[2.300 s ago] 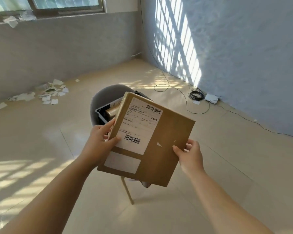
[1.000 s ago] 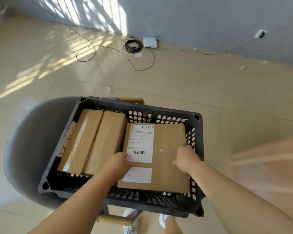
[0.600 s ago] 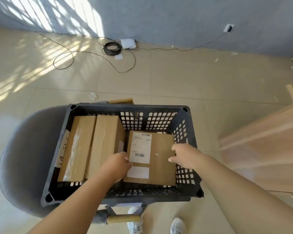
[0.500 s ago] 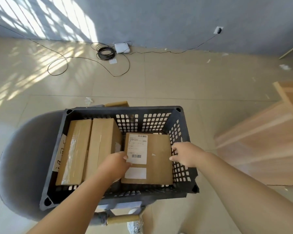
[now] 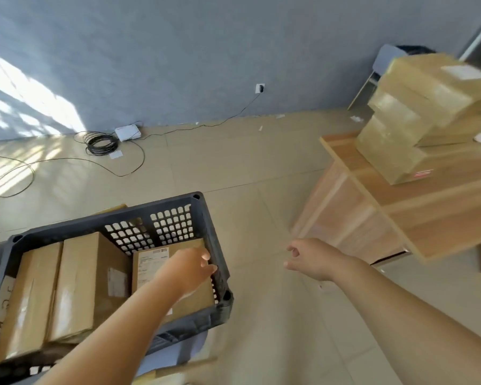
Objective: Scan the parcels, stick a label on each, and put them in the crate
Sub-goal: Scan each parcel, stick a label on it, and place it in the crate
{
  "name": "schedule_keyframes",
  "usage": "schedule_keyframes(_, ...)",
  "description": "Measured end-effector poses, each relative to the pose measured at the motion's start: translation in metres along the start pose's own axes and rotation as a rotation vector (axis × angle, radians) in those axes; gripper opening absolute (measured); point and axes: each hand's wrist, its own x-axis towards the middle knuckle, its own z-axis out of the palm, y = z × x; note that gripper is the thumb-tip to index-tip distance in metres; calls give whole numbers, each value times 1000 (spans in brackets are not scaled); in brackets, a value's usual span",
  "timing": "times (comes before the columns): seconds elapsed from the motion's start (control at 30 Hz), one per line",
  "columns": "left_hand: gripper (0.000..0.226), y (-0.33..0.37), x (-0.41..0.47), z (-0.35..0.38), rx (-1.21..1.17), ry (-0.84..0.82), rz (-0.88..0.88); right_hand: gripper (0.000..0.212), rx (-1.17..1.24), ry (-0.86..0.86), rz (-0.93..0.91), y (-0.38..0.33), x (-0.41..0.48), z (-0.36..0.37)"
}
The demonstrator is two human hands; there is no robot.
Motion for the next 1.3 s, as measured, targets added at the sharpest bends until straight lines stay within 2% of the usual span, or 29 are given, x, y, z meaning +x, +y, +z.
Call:
schedule_keyframes(0.23,34,137,-20,62,34,-4,107,55,101,87,70,158,-76,-20)
schedule_keyframes(0.43,34,240,-28,110,52,3,188,27,65,111,152,282,-138,-46)
schedule_keyframes(0.57,32,295,-23,126,43,23,233,49,69,145,205,340,-162,-69)
schedule_keyframes(0.67,30,335,-9,132,12,45,265,52,112,208,245,376,-166,-92)
schedule_keyframes(0.93,19,428,71,121,-89,148,341,55,110,359,248,449,-125,-191)
schedule_keyframes(1.07,5,475,127,102,-252,249,374,49,138,495,208,470,-86,-255)
schedule_keyframes(1.17,13,511,168,87,-409,335,374,40,174,557,171,484,-55,-299)
schedule_keyframes(1.3,9,555,215,65,-663,400,302,32,236,653,143,503,-13,-349)
